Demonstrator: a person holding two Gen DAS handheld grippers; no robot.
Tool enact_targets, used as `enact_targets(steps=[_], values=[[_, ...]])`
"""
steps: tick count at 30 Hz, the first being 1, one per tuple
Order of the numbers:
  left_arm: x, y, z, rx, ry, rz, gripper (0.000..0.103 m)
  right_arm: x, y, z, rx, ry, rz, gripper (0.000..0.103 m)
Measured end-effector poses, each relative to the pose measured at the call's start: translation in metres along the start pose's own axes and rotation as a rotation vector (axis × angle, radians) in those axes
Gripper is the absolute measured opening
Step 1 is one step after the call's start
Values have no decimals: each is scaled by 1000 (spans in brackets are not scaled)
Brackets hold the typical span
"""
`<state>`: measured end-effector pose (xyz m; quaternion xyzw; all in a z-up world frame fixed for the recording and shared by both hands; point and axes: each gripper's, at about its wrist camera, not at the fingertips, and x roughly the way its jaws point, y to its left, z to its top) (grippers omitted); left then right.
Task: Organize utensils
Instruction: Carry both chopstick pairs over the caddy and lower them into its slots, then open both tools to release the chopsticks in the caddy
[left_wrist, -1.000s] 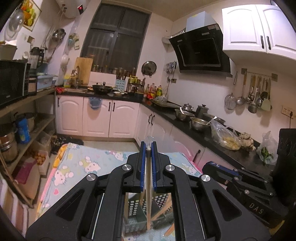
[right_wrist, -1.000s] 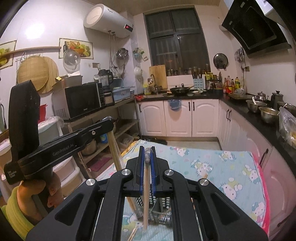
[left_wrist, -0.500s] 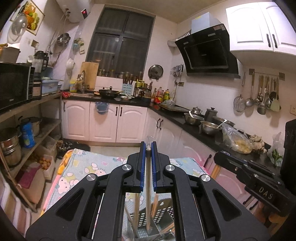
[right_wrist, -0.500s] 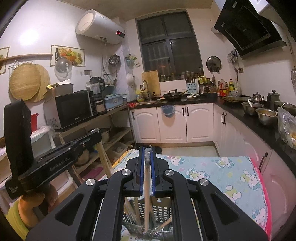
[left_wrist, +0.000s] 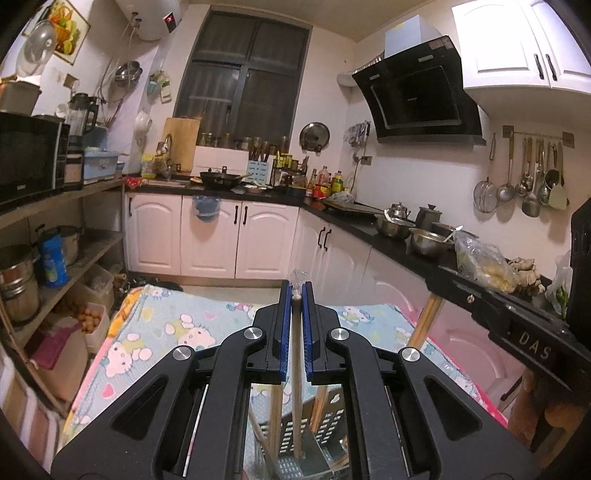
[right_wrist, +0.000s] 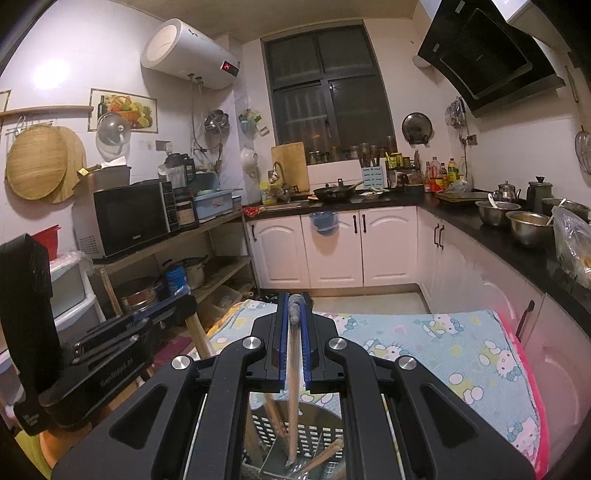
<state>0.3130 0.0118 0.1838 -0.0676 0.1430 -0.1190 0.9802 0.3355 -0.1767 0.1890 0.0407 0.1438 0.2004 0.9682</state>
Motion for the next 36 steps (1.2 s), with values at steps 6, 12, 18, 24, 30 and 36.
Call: enact_targets(steps=[6,12,18,24,30,36], values=[[6,2,-17,-13,14,-2,1,7,-8,-10,9,-2,-7,7],[15,0,-33,-17,54,-9,2,11,-10,-16,-1,-8,-20,7],[16,2,-44,-28,60,-21,2,18,-15,-25,-1,-2,-34,7],[18,4,-52,-34,75,-22,2,22,-15,-36,-14,5,-52,7],[19,6,-61,-43,88,-18,2,25,-16,-46,-10,33,-54,7],[21,7,-65,-49,102,-14,2,26,-16,-55,-5,69,-57,7]])
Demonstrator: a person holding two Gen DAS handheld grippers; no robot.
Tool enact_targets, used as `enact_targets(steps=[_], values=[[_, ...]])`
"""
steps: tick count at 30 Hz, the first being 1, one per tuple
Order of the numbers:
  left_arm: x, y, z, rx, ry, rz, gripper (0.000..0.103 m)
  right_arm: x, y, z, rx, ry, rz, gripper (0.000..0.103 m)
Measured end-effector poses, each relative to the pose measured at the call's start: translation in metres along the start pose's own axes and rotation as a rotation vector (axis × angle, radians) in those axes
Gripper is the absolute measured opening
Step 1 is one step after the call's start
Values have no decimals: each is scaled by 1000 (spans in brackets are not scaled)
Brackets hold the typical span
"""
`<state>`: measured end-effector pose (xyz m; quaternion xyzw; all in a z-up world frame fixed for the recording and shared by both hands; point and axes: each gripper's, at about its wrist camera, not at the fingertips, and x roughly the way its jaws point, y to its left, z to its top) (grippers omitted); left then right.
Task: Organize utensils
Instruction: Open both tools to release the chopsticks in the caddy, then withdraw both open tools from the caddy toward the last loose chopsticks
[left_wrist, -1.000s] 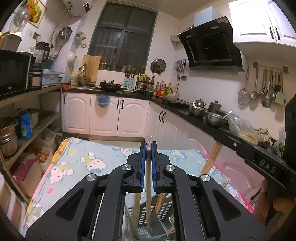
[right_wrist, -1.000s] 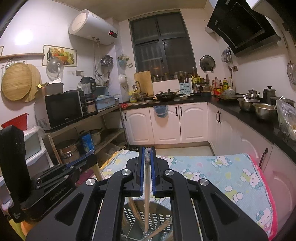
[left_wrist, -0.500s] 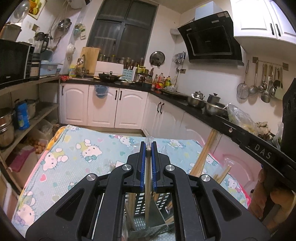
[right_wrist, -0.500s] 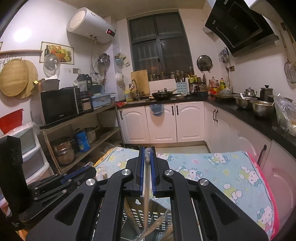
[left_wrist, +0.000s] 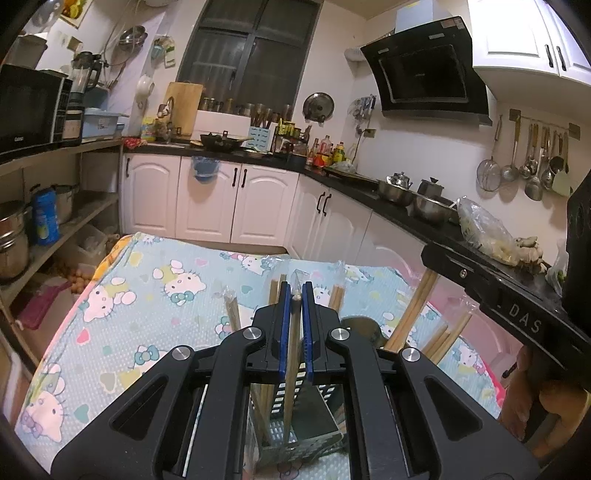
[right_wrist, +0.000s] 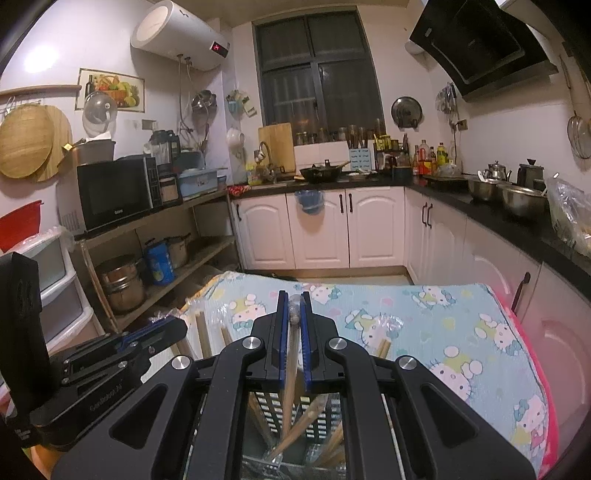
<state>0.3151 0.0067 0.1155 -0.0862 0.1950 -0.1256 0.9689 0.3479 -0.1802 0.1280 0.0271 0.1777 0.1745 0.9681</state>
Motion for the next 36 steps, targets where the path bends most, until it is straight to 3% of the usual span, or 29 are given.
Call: enact_targets(steps=[13,16,19,24,36], values=[[-2,2,-3,-17,18,-4,3,-5,-1,-11,14,51,-3,7],[-3,3,-4,-19,27,-4,14,-8,-3,-14,25,62,-2,17],[-7,4,-6,-22,29,-4,25,-11,-4,-15,34,68,0,19],[-15,2,-7,-16,33,-2,29,-17,-5,-17,34,75,0,20],[-35,-4,-10,-19,31,-1,51,-43,-5,-24,34,81,-11,31]])
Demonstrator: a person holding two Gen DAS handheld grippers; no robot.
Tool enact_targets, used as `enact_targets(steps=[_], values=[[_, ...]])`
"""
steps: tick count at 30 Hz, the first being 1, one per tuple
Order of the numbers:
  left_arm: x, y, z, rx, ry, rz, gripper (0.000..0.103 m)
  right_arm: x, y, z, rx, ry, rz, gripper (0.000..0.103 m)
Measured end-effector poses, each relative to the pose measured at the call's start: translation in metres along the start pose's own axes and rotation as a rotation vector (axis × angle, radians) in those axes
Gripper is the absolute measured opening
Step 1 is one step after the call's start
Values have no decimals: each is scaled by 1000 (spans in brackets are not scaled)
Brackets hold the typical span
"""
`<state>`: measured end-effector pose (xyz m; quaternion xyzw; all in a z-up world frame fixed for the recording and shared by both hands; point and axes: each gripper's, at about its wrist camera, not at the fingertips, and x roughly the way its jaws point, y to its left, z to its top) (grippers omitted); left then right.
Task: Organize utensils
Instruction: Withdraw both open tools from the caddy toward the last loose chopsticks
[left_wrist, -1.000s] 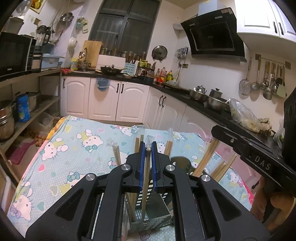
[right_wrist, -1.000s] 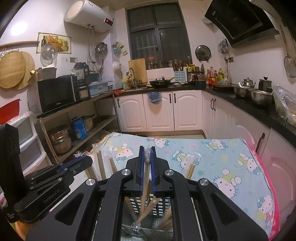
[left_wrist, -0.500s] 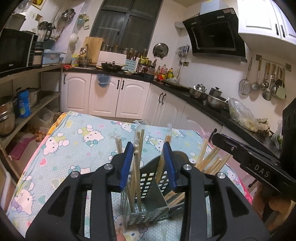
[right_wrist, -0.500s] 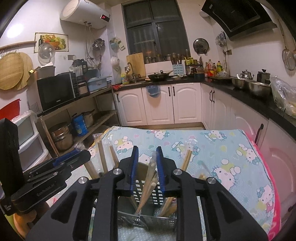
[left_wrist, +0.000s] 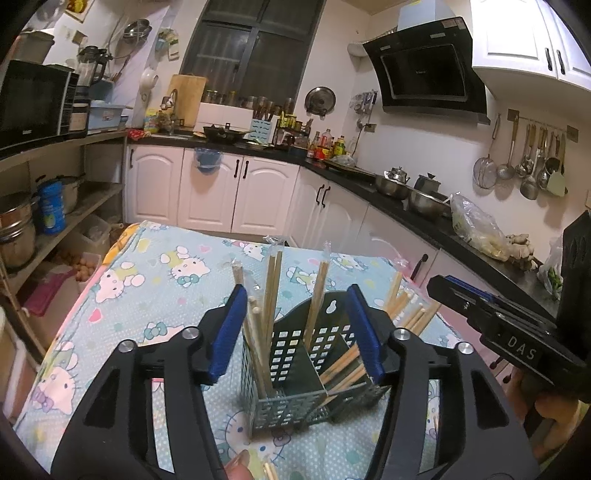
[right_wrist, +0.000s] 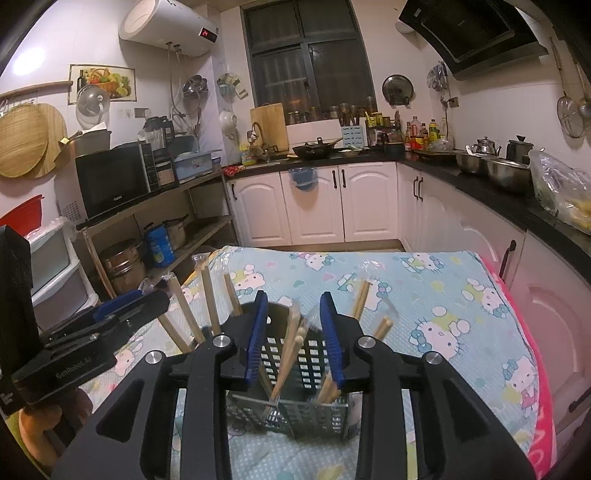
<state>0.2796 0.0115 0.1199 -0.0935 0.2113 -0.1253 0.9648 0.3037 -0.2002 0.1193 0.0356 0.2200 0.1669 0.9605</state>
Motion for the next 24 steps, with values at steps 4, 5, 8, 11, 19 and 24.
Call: enact_targets(steps=[4,5,8,11,19,24], values=[[-8,0,-5,-3,7,3,58,-7,2,-6,-5,8,-3,35],[-9,0,-6,-2,11,4,60,-8,3,-8,-7,10,-5,35],[-12,0,-10,-3,21,5,66,-13,2,-16,0,24,-4,36],[-16,0,-13,-8,27,9,72,-17,1,-22,5,33,-6,37],[-28,2,-25,-22,49,23,80,-32,-1,-40,8,54,-16,38],[-31,3,-38,-29,74,28,83,-38,-5,-59,9,90,-26,39]])
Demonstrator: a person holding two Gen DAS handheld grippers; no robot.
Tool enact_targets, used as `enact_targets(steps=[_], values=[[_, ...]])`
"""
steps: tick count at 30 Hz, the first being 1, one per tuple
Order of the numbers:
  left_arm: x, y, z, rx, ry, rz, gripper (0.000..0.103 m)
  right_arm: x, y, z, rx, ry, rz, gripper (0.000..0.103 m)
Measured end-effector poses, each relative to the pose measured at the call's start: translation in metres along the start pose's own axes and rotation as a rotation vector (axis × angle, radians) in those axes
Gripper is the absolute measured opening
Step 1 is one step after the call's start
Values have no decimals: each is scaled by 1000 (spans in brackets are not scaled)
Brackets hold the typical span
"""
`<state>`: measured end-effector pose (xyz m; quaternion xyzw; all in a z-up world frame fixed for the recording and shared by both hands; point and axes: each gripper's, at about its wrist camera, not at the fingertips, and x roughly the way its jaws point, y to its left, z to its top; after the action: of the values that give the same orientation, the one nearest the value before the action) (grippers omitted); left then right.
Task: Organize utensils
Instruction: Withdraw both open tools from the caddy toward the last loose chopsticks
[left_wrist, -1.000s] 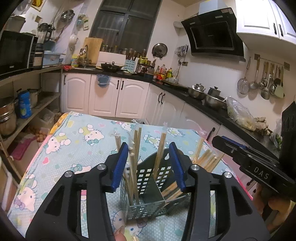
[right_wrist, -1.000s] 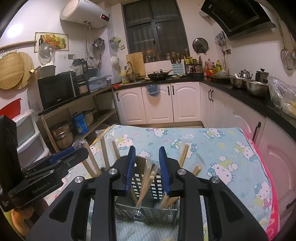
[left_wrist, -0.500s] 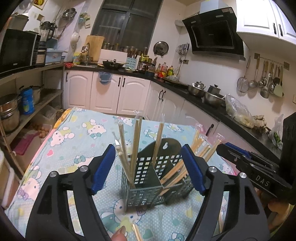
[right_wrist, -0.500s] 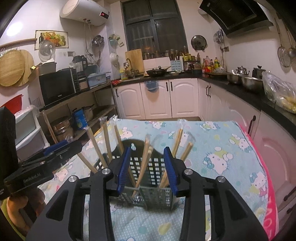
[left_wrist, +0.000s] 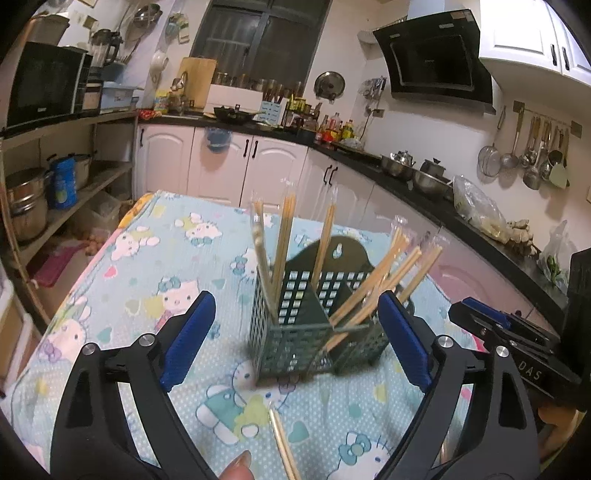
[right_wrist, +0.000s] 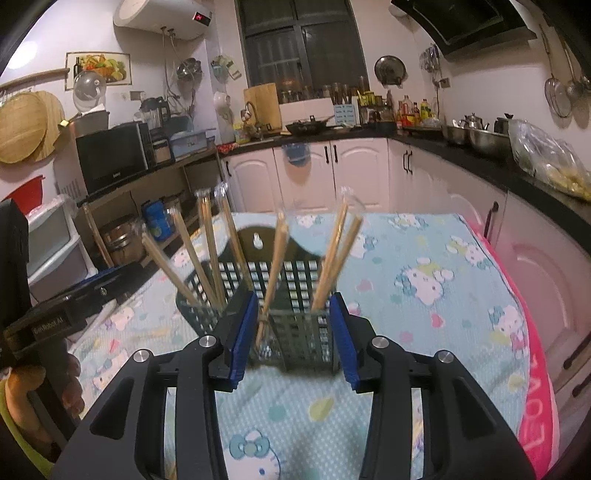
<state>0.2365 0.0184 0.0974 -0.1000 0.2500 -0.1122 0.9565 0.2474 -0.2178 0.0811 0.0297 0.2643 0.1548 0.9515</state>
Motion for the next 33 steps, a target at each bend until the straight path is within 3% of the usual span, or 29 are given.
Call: enact_targets(steps=[12,33], values=[[-4,-4,-33,-5,64,0,92,-12,-11,-34,39,56,-13,52],[9,-9,-82,-4,209,3,92,-16,-39,-88,59,179,-61,53]])
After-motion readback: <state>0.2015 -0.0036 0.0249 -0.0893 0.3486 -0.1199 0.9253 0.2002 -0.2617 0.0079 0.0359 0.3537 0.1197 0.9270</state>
